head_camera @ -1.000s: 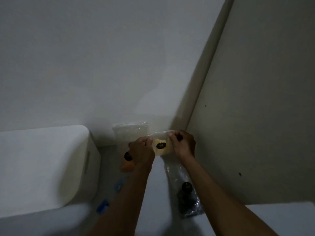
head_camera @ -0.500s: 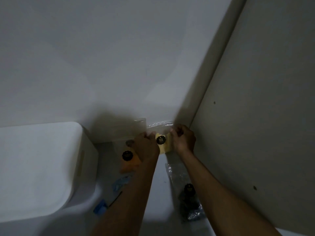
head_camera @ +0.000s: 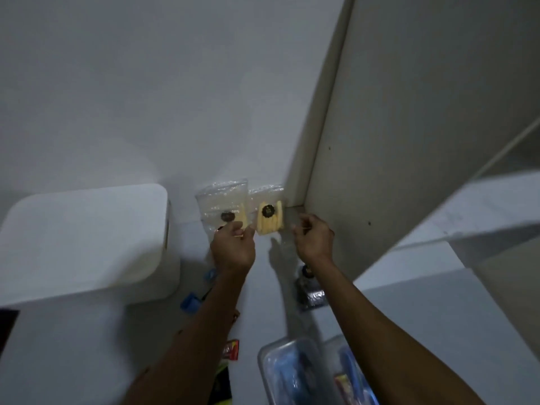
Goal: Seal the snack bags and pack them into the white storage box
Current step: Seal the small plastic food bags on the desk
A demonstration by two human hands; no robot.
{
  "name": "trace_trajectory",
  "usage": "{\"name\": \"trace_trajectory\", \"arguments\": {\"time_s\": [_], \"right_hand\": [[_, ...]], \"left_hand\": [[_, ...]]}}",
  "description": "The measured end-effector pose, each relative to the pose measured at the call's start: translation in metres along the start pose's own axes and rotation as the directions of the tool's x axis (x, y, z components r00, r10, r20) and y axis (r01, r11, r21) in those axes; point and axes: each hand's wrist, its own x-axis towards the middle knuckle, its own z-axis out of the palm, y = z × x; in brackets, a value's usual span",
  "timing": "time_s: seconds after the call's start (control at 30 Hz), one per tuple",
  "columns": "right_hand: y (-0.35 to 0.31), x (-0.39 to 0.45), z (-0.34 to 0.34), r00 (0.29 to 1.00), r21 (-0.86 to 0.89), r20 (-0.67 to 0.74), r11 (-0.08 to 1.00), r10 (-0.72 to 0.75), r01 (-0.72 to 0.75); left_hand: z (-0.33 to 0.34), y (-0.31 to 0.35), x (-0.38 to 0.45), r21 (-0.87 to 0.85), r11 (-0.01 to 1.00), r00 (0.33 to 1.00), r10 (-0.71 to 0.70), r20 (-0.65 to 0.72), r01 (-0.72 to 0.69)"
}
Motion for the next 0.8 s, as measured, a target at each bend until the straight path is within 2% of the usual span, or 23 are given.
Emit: {"name": "trace_trajectory", "arguments": {"time_s": [0.17,0.27,0.4,0.6,0.73,0.8], "right_hand": [[0.024,-0.037,-0.012,0.996,-0.073,0.014,0.993,0.09,-0.089],[0.039,-0.04,-0.007,0.993,-0.104,0.034,0.989,0.112,-0.108],[0.058,-0.019,0.007,0.99,-0.151,0.076,0.983,0.12,-0.108],[0.08,0.019,0.028,0.989,-0.226,0.112,0.971,0.1,-0.073],[0.092,0.03,0.038,0.983,-0.23,0.138,0.97,0.118,-0.084],[0.093,0.031,0.039,0.979,-0.253,0.172,0.965,0.112,-0.066]], "left_hand": [[-0.01,-0.027,-0.042,0.033,0.998,0.988,-0.055,0.147,0.051],[0.005,-0.043,-0.049,-0.006,0.995,0.962,-0.096,0.256,0.1],[0.036,-0.057,-0.04,0.141,0.974,0.92,-0.217,0.328,0.179],[0.093,-0.066,-0.014,0.184,0.977,0.907,-0.171,0.385,0.106],[0.118,-0.068,0.001,0.116,0.969,0.903,-0.244,0.353,0.217],[0.121,-0.071,0.004,0.085,0.973,0.893,-0.23,0.386,0.214]]}}
